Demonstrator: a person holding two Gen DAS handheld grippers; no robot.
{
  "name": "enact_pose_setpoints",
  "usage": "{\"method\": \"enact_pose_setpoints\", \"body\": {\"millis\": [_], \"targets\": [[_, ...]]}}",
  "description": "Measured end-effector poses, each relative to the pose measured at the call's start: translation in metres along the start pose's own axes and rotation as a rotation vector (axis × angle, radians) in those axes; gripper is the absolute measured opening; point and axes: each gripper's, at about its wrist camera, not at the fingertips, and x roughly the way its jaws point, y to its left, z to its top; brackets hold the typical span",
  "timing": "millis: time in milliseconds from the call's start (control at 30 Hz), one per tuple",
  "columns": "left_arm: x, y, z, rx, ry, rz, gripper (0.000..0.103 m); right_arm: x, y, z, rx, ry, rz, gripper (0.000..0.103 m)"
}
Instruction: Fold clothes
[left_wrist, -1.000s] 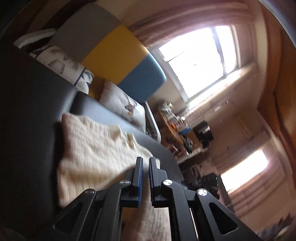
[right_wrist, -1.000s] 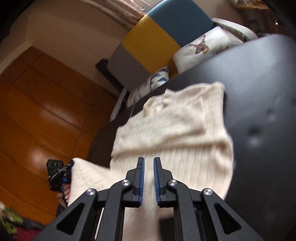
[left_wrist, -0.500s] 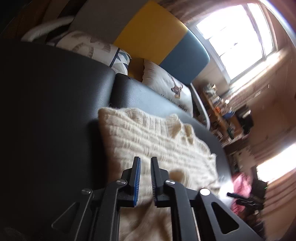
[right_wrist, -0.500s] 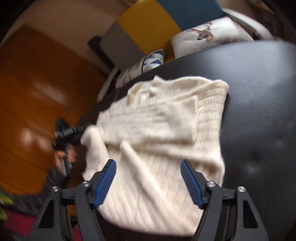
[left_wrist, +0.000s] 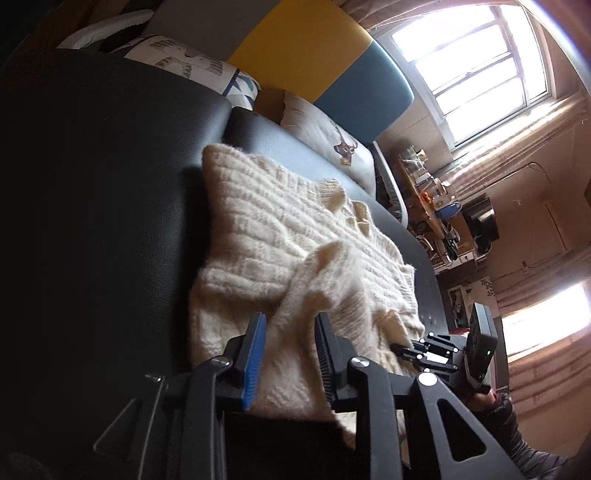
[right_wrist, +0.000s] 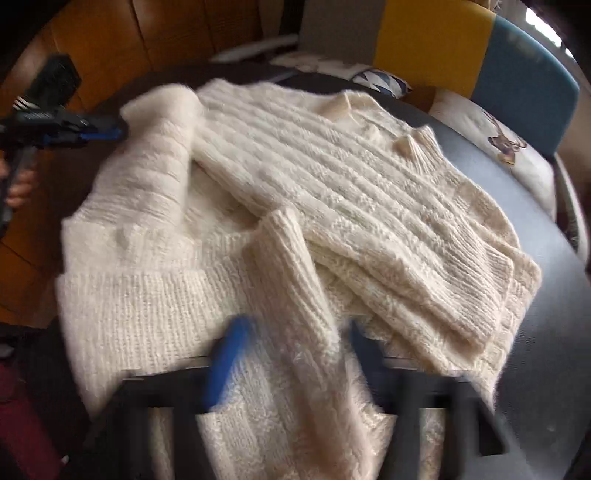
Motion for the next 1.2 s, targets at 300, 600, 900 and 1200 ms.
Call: {"method": "enact_pose_setpoints", "body": {"millis": [300, 600, 900, 1200], "targets": [[0.024, -0.026, 0.033, 0.101, 0.025, -0.039, 0.048, -0.005, 0.009, -0.01, 0.032, -0.026, -0.031, 0.015], [0.048, -0.069, 0.013, 0.324, 0.146, 0.076, 0.007, -0.001, -0.017, -0.013, 0.206, -0.057, 0.137, 0.03], [0.019, -0.064, -0.031, 0.295, 0.003, -0.029, 0.007, -0.006, 0.023, -0.001, 0.071, -0.028, 0.007, 0.035], [-0.038, -0.062, -0.08, 0.208, -0.069, -0.241, 0.006, -0.058, 0.056, -0.018, -0.018, -0.132, -0.158, 0.012]]}}
